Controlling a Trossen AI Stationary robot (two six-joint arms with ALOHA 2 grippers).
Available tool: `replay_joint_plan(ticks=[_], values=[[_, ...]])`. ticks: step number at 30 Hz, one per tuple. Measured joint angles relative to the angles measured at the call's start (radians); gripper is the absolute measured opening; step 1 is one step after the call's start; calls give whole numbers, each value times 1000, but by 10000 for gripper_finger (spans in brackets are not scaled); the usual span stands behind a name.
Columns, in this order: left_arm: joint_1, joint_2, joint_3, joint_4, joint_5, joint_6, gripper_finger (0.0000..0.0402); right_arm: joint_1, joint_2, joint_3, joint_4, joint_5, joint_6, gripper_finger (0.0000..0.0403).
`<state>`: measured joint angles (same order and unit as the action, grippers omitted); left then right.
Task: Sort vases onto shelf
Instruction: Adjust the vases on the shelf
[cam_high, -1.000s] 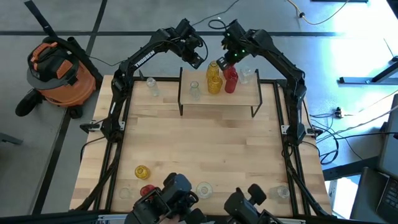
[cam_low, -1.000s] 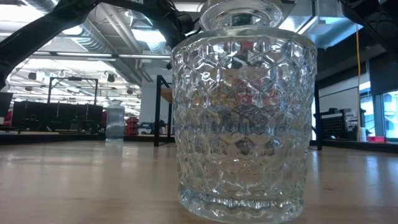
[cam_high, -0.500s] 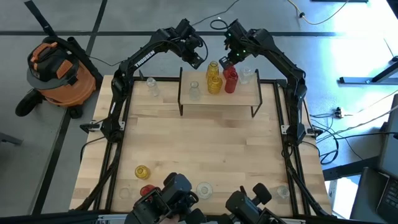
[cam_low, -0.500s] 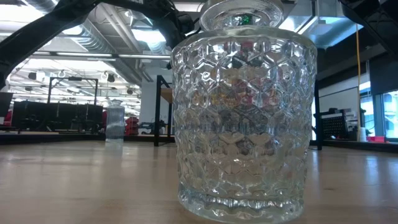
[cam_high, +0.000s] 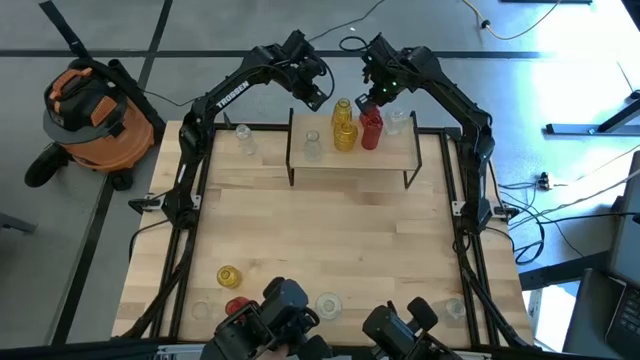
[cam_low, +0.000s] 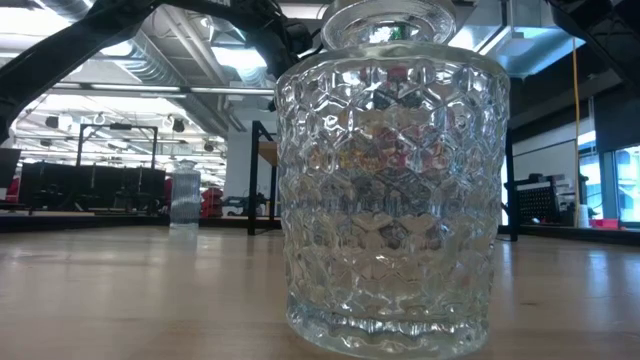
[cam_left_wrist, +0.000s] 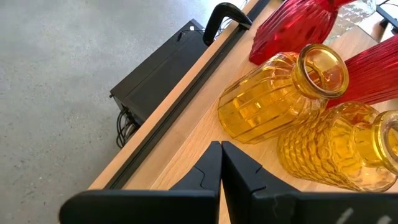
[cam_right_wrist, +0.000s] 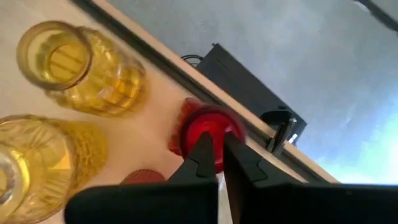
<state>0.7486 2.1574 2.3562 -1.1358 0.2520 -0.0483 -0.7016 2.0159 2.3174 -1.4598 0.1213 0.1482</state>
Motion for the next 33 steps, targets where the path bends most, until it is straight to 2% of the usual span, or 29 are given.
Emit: replay_joint_plan(ticks=[9,33], values=[[0,0,0,0,0,0,0,1,1,-9,-4,-54,0,0],[4,0,0,5,0,0,0,2,-48,-9,5,-1,30,0]])
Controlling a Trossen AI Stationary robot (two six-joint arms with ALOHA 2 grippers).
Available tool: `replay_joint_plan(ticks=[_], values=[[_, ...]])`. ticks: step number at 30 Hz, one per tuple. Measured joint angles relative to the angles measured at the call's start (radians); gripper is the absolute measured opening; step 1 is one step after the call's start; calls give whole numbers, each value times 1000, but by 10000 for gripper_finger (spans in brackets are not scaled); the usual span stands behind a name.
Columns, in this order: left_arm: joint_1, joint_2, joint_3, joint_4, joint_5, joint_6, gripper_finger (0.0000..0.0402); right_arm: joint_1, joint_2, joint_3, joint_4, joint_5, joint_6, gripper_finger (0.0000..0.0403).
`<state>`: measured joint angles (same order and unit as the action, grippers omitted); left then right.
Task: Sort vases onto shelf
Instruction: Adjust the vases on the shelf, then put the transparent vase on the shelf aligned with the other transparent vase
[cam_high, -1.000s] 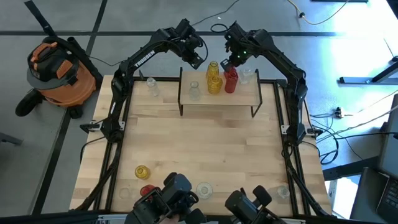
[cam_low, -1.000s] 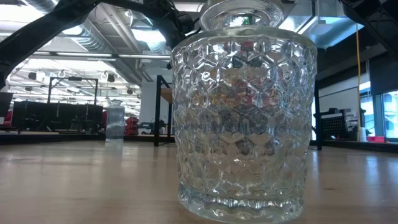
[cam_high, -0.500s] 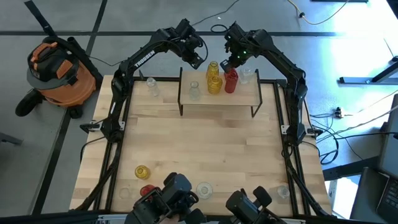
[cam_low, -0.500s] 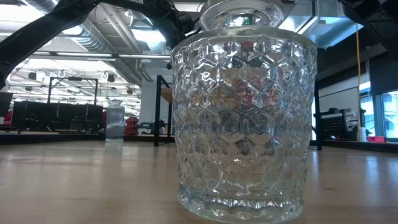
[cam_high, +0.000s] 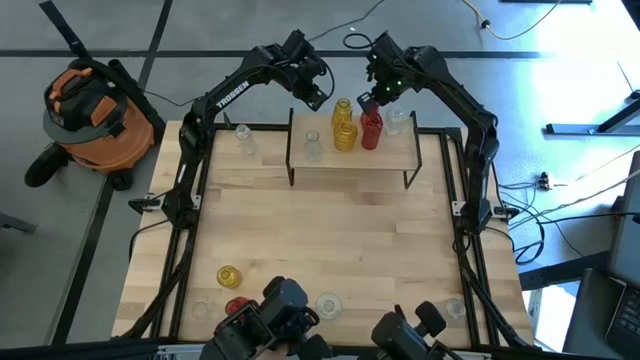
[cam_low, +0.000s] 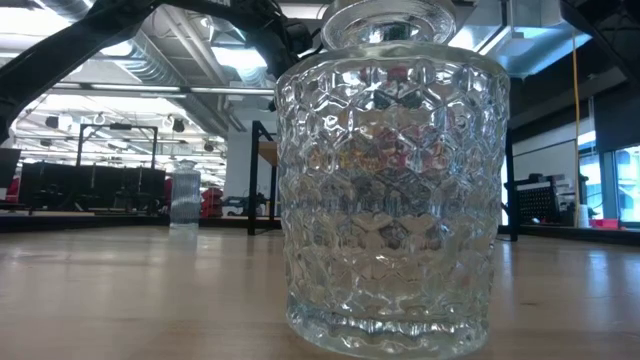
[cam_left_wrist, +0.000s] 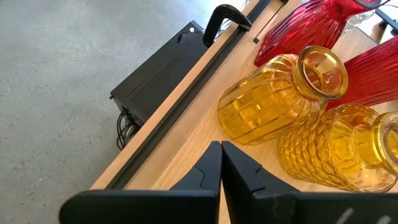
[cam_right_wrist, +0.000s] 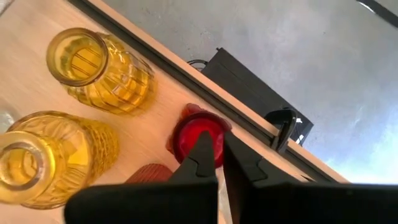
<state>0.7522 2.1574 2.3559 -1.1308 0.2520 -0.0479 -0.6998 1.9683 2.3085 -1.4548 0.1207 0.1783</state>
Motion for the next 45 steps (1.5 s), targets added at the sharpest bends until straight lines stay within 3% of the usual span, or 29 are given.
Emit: replay_joint_plan(ticks=[5,8,10,14,18,22,26,29,34,37,40,45], values=[[0,0,0,0,-3,18,0,0,-34,0,8,-6,0,0],[9,-25,-1,-45,-102,65,0,9,-75,0,31,-28,0,0],[20,-65,-1,-57,-165,85,0,13,-109,1,44,-89,-33,0],[40,-176,0,-112,-169,104,0,30,-176,2,50,-264,-81,0],[25,-287,0,-271,-155,164,0,89,-247,-27,42,-327,-154,0],[-10,-391,-31,-433,-159,162,0,169,-361,-158,54,-410,-186,0],[-37,-504,-197,-392,-224,90,0,240,-501,-377,163,-402,-161,0],[-36,-609,-414,-307,-271,30,0,265,-622,-566,298,-401,-113,0],[-1,-809,-861,1,-269,-24,0,299,-817,-845,515,-401,-4,0],[61,-901,-1066,208,-274,-87,0,329,-928,-965,651,-401,84,0],[123,-951,-1176,282,-264,-113,0,359,-1015,-1044,761,-400,156,0],[194,-947,-1247,304,-214,-65,8,395,-1083,-1086,871,-319,209,0]])
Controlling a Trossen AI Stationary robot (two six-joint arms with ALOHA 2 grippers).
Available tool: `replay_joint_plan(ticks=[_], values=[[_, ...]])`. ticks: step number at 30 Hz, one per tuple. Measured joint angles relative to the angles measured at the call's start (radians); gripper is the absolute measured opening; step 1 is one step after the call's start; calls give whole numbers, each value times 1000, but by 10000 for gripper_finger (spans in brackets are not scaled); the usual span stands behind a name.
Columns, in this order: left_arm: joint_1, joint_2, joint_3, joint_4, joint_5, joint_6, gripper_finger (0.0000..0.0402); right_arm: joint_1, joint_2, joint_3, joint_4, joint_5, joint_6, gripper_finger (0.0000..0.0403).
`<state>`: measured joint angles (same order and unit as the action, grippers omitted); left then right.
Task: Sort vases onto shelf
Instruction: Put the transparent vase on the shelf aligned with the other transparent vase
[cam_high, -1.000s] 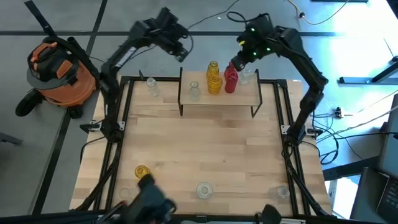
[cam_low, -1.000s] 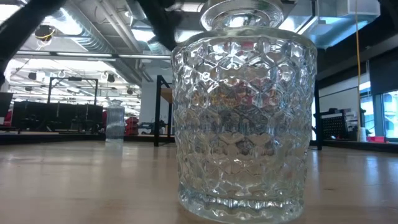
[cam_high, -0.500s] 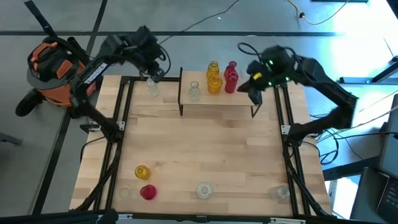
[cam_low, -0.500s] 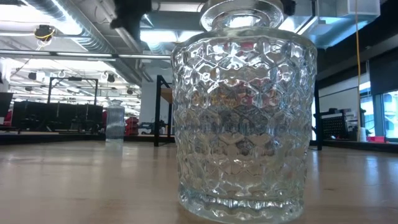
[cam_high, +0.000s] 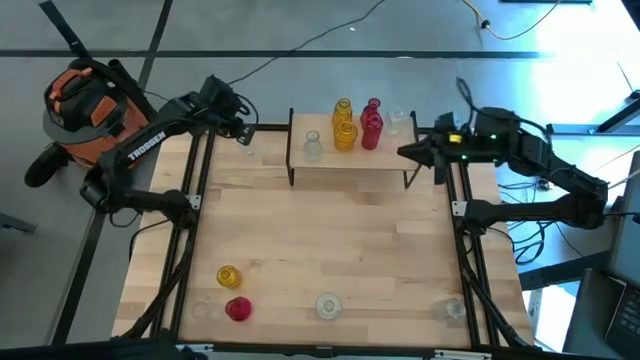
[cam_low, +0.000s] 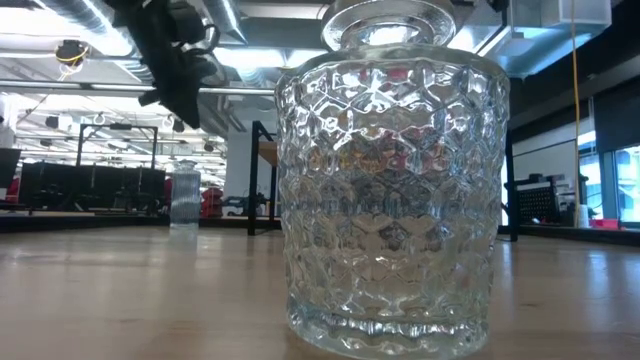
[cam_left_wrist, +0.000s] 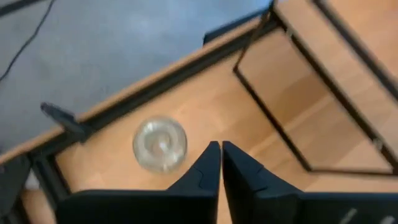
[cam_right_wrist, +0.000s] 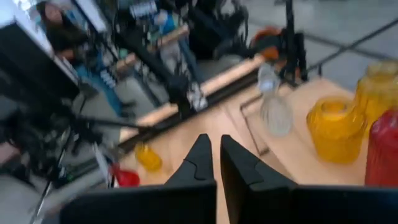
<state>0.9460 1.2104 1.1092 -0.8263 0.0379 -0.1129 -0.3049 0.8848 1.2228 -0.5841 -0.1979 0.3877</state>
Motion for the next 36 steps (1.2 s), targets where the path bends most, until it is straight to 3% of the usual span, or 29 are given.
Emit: replay_joint_plan(ticks=[3,9,16,24,36], values=[[49,22,1,45,45,10,43,-2,-1,0,47,34,2,0],[127,72,1,53,65,11,153,-2,25,0,162,49,68,0],[152,143,1,49,108,28,247,-3,54,0,200,58,83,0],[140,195,1,-14,30,60,260,-3,63,0,224,51,131,0],[136,301,2,16,32,71,255,-3,63,0,224,57,131,0]])
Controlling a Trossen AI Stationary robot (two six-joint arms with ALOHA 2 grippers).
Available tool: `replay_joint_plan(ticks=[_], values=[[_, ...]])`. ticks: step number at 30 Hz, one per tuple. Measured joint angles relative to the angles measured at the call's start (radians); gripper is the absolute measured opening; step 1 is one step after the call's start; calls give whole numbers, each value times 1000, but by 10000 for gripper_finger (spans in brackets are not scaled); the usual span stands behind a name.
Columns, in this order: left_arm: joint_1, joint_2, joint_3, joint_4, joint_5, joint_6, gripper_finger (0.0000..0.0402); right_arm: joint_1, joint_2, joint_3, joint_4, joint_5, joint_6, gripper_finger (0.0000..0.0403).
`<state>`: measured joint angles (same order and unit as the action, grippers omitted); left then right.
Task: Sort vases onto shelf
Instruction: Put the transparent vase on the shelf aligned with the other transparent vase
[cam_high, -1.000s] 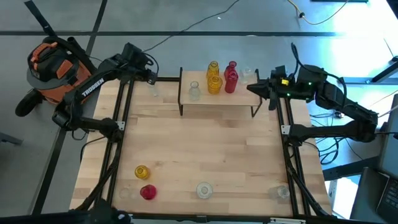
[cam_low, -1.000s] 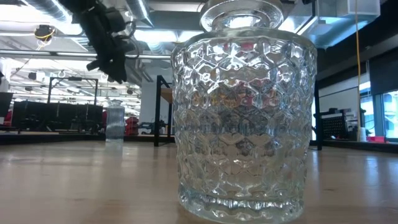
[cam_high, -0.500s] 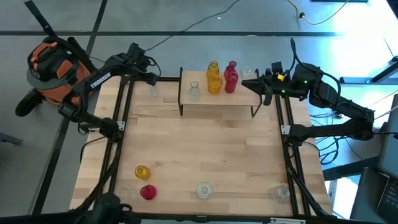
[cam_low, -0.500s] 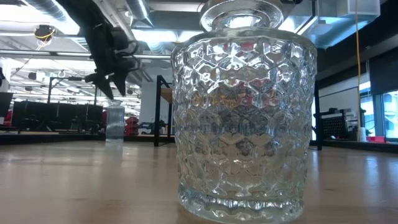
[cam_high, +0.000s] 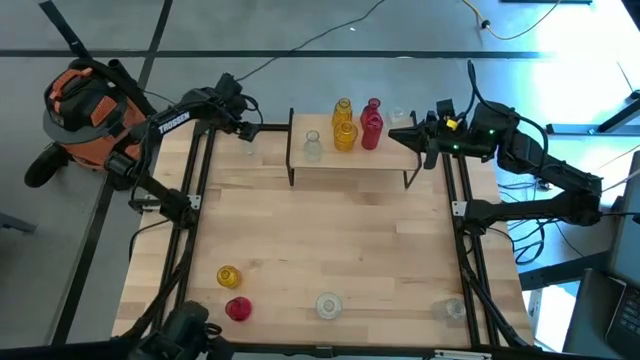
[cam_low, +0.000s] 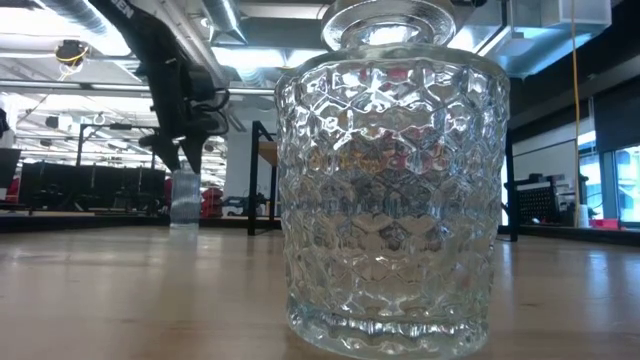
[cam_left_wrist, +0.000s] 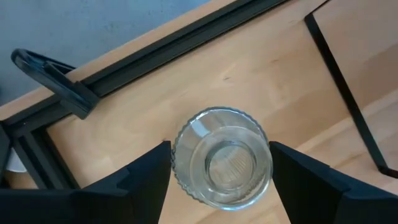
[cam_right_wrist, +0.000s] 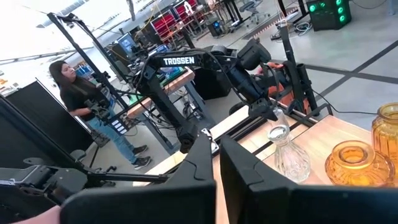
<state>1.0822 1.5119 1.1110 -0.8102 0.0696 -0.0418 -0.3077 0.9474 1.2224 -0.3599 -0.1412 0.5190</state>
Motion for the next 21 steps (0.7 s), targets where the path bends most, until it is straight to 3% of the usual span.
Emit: replay_joint_plan(ticks=[21], values=[[-85,13,0,44,-60,-7,231,0,0,0,-2,0,8,0]])
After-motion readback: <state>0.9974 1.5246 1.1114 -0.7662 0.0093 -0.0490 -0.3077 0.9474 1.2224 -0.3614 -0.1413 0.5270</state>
